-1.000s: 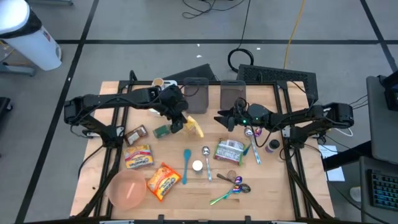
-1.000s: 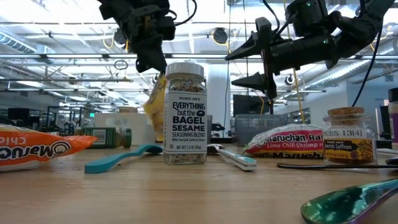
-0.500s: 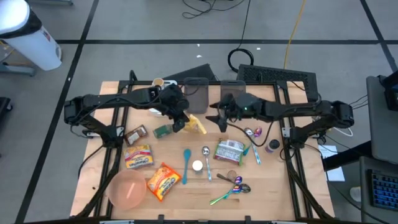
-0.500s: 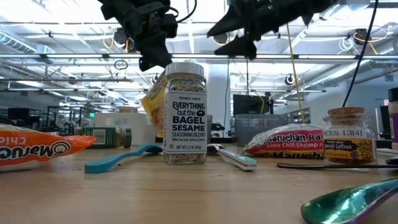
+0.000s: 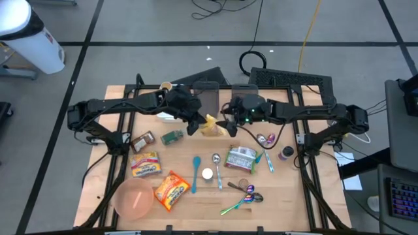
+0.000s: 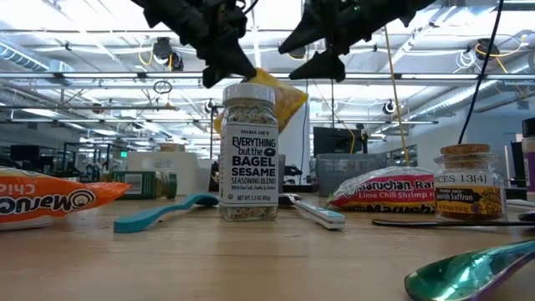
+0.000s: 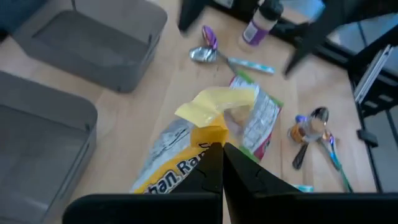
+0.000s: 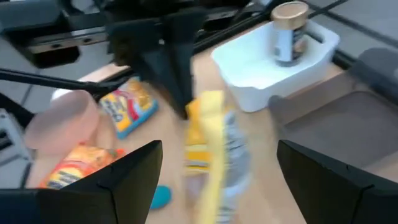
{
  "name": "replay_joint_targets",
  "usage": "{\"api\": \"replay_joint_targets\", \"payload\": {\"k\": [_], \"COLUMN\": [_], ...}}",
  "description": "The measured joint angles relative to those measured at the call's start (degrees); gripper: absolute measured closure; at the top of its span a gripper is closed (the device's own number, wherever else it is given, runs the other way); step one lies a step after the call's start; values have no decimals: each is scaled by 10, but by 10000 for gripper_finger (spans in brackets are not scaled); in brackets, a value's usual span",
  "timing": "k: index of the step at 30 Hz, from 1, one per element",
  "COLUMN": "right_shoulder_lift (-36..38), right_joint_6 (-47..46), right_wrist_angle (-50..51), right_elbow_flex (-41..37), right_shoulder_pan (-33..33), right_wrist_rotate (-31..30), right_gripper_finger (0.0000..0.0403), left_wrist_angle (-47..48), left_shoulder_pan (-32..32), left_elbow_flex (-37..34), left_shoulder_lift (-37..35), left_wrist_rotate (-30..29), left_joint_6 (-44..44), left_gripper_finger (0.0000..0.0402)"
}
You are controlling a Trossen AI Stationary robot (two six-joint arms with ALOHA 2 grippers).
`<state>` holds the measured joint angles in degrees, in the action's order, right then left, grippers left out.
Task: Pick & Place Food Item
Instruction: Put the yellow noodle pack into the right black bin
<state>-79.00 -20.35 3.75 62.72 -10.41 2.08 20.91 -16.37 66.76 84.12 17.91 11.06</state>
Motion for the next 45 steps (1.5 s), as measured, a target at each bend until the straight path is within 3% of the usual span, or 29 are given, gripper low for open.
{"api": "replay_joint_targets", "payload": {"k": [5, 15, 45], "right_shoulder_lift": [-31, -47, -47], "right_joint_6": [-32, -43, -33], "right_wrist_angle": [-11, -23, 7], "right_elbow_flex": [0, 0, 0], "right_shoulder_pan": [0, 0, 0], "right_wrist_rotate": [27, 26, 27], "right_gripper_finger": [90, 100, 317], "left_wrist_angle": [-24, -26, -28], "left_shoulder_pan": [1, 4, 3], "left_elbow_flex": [0, 0, 0], "left_shoulder_lift": [0, 0, 0], "left_wrist_rotate": [0, 0, -5], "left_joint_6": [15, 22, 11], "left_gripper_finger": [401, 401, 402]}}
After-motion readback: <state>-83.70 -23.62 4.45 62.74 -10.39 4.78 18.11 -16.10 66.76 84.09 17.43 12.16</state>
